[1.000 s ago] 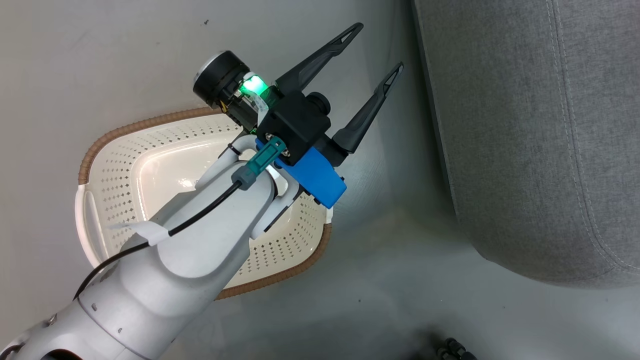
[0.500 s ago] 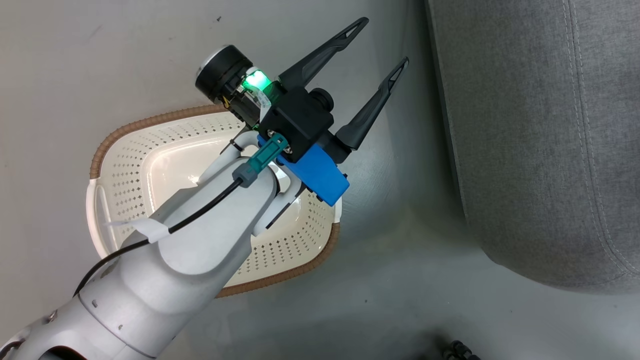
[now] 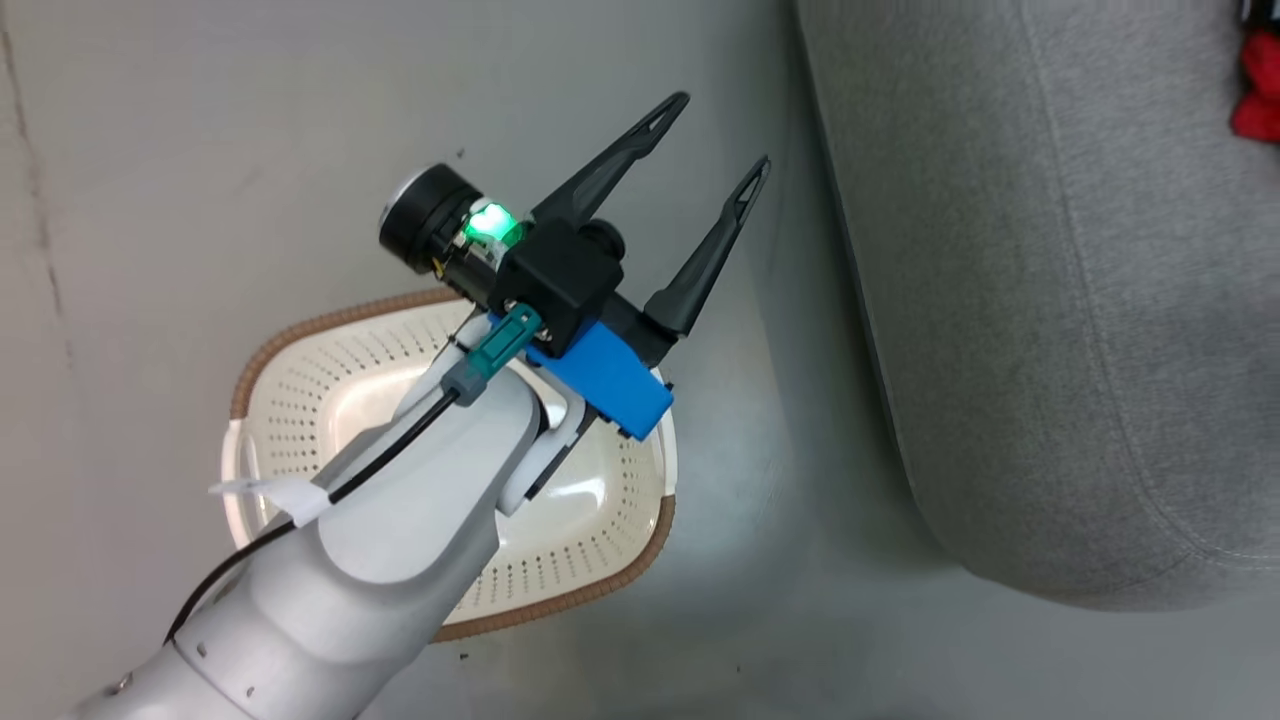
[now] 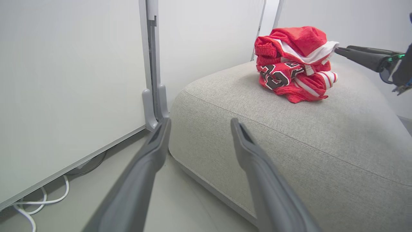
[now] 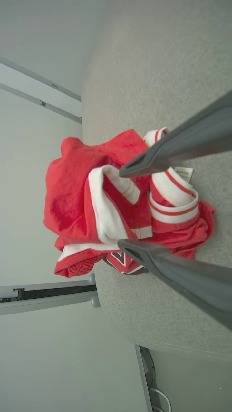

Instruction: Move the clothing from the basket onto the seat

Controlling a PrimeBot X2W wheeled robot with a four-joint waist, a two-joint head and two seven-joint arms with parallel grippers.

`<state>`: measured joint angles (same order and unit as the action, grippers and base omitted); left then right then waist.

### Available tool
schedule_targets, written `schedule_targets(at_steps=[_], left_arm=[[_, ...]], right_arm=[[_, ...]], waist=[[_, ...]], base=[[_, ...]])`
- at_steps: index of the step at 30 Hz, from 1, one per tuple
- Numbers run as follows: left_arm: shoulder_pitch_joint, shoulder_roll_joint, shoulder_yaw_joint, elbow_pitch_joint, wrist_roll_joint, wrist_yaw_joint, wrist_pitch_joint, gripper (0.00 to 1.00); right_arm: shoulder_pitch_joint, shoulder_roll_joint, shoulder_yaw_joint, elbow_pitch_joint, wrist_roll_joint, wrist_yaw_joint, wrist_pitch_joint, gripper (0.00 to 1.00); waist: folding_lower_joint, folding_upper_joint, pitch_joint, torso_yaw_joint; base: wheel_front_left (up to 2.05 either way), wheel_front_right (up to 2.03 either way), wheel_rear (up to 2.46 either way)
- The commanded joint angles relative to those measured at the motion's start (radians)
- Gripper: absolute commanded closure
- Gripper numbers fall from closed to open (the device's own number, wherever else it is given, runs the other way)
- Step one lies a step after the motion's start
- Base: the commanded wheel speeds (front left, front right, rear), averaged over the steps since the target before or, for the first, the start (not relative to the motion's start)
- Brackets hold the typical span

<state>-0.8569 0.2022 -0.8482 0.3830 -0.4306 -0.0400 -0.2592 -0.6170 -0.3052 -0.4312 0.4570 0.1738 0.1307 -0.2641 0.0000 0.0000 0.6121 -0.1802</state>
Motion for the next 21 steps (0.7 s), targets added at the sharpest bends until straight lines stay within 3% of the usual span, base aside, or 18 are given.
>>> schedule_targets(at_steps=[1, 12, 21], left_arm=[[0.022, 0.000, 0.012, 0.004, -0.003, 0.009, -0.006, 0.00], [0.242, 0.035, 0.246, -0.107, 0.024, 0.067, -0.007, 0.00], [0.420, 0.014, 0.466, -0.176, 0.078, 0.068, -0.007, 0.00]], right_arm=[[0.049, 0.013, 0.001, -0.015, -0.005, 0.000, -0.001, 0.00], [0.247, 0.116, 0.137, -0.225, -0.030, 0.000, -0.001, 0.00], [0.338, 0.171, 0.265, -0.329, -0.038, 0.000, -0.001, 0.00]], waist=[[0.0000, 0.0000, -0.063, 0.008], [0.0000, 0.0000, -0.253, 0.043], [0.0000, 0.0000, -0.368, 0.118]], base=[[0.00, 0.00, 0.00], [0.00, 0.00, 0.00], [0.00, 0.00, 0.00]])
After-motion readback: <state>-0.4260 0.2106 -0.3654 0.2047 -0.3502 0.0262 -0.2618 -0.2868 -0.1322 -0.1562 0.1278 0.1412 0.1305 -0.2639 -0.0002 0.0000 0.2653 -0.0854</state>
